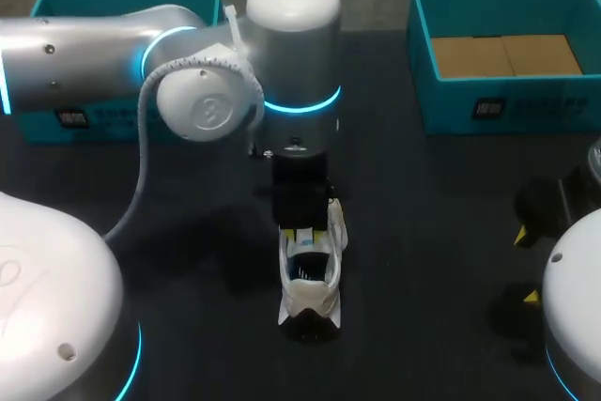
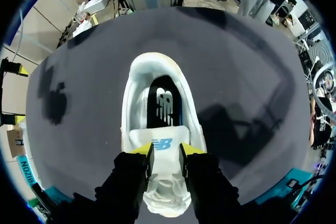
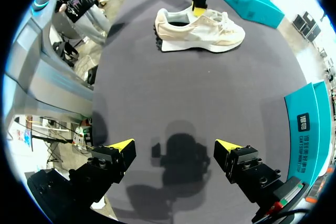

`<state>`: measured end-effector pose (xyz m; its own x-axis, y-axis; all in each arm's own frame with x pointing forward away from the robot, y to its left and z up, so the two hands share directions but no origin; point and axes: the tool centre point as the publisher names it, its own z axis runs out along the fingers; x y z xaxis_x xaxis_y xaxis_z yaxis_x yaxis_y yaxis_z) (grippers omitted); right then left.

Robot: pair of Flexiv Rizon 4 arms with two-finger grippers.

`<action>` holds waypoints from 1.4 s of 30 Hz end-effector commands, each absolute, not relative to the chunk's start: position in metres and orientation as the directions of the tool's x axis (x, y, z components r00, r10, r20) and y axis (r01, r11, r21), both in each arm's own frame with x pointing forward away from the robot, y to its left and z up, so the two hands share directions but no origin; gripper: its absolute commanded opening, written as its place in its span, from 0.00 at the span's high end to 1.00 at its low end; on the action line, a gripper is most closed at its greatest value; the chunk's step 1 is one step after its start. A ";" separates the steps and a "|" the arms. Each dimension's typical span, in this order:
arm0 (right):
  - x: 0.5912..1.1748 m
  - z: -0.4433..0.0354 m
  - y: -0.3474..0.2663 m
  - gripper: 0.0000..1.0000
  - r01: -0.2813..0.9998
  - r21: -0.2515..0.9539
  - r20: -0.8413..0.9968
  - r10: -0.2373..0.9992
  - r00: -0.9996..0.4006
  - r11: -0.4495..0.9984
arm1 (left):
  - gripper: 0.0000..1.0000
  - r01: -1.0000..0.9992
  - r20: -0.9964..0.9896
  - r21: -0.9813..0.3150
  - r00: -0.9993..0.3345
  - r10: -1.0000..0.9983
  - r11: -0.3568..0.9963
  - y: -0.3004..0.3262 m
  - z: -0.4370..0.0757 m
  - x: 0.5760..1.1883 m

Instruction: Take the shoe out of the shoebox, open the shoe tongue, remove and reinsert the insole, then place the shoe into the shoebox

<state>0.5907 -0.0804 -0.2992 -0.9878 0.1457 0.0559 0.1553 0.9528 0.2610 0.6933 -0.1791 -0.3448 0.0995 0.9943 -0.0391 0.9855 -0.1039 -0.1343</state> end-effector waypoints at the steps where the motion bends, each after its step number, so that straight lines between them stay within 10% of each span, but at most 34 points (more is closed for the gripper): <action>1: 0.589 -0.300 -0.081 0.00 0.155 0.260 0.053 0.146 -0.988 0.953 | 0.65 0.987 -0.048 -0.124 0.099 0.994 -0.104 -0.184 -0.341 0.698; 23: 0.589 -0.300 -0.081 0.00 0.155 0.260 0.053 0.146 -0.988 0.953 | 0.55 0.993 -0.079 -0.114 0.032 0.996 -0.041 -0.176 -0.305 0.704; 30: 0.589 -0.300 -0.081 0.00 0.155 0.260 0.053 0.146 -0.988 0.953 | 0.00 0.979 -0.032 -0.146 -0.150 0.988 0.144 -0.174 -0.271 0.699; 35: 0.589 -0.300 -0.081 0.00 0.155 0.260 0.053 0.146 -0.988 0.953 | 0.00 0.897 0.046 -0.210 -0.388 0.920 0.389 -0.173 -0.263 0.697; 38: 0.589 -0.300 -0.081 0.00 0.155 0.260 0.053 0.146 -0.988 0.953 | 0.00 0.844 0.037 0.069 -0.535 0.844 0.532 -0.169 -0.264 0.688; 42: 0.589 -0.300 -0.081 0.00 0.155 0.260 0.053 0.146 -0.988 0.953 | 0.00 0.844 0.037 0.069 -0.535 0.844 0.532 -0.169 -0.264 0.688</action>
<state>0.5907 -0.0803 -0.2992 -0.9878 0.1454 0.0558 0.1550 0.9528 0.2610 0.6986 -0.1650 -0.2672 -0.4091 0.9120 0.0305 0.9042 0.4096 -0.1207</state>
